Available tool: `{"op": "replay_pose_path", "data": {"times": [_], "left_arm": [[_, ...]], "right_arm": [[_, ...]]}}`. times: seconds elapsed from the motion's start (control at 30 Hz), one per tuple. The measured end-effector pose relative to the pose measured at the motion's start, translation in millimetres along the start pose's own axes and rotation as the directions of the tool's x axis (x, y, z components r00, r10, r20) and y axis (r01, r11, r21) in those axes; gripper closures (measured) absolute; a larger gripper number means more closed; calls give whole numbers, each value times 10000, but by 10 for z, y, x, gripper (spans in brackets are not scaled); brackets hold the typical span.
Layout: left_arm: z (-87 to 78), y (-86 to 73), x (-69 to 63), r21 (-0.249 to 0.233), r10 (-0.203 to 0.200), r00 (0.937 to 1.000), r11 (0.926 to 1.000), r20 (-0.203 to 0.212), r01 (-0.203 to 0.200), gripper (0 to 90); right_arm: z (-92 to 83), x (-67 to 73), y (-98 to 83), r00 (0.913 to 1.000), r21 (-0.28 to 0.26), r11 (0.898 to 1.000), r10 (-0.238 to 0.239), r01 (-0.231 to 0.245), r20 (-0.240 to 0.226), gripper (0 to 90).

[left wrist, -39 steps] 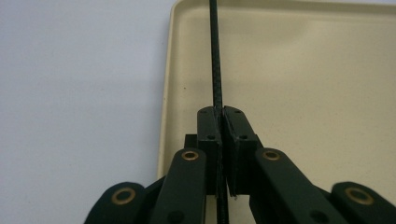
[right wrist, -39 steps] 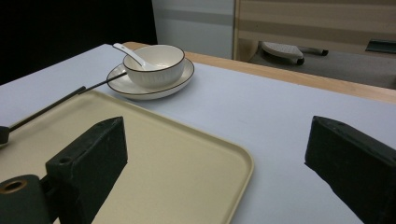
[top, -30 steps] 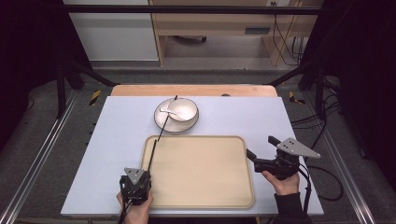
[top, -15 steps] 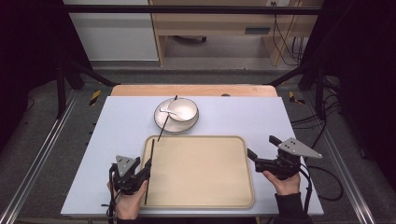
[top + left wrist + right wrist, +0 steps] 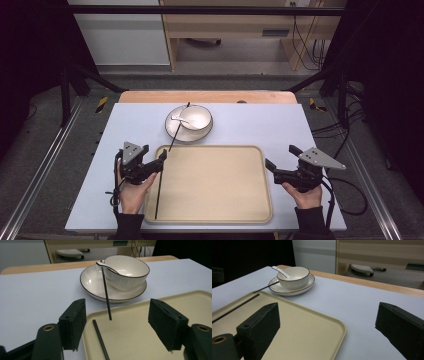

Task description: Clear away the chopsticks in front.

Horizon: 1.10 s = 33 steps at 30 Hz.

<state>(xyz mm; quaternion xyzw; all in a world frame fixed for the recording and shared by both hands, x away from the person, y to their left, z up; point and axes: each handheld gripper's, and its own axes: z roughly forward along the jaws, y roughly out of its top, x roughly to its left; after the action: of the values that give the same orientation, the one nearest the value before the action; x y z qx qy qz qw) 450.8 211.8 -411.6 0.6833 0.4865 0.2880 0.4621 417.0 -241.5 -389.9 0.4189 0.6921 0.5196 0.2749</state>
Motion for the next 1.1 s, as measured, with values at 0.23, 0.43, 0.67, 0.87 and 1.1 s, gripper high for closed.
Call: {"op": "replay_pose_path", "data": {"times": [0.23, 0.43, 0.67, 0.87, 1.1], "left_arm": [[191, 76, 116, -14, 56, 9987, 10000, 506, -55, 235], [332, 144, 155, 123, 361, 9974, 9992, 618, -370, 208], [523, 237, 196, 401, 671, 9955, 9968, 671, -699, 196], [716, 262, 204, 896, 1140, 9921, 9889, 531, -1184, 205], [954, 319, 208, 1359, 1514, 9871, 9782, 528, -1573, 241]], "right_arm": [[1, 1, 4, 10000, 7, 10000, 20, -20, 20, 57], [10, -3, -2, 10000, 25, 10000, -27, 27, 27, 57], [19, 1, 2, 10000, 5, 10000, -48, 48, 45, 57], [16, -2, 5, 10000, -10, 10000, -47, 47, 42, 57], [28, -3, -1, 10000, 71, 10000, -67, 67, 50, 57]]}}
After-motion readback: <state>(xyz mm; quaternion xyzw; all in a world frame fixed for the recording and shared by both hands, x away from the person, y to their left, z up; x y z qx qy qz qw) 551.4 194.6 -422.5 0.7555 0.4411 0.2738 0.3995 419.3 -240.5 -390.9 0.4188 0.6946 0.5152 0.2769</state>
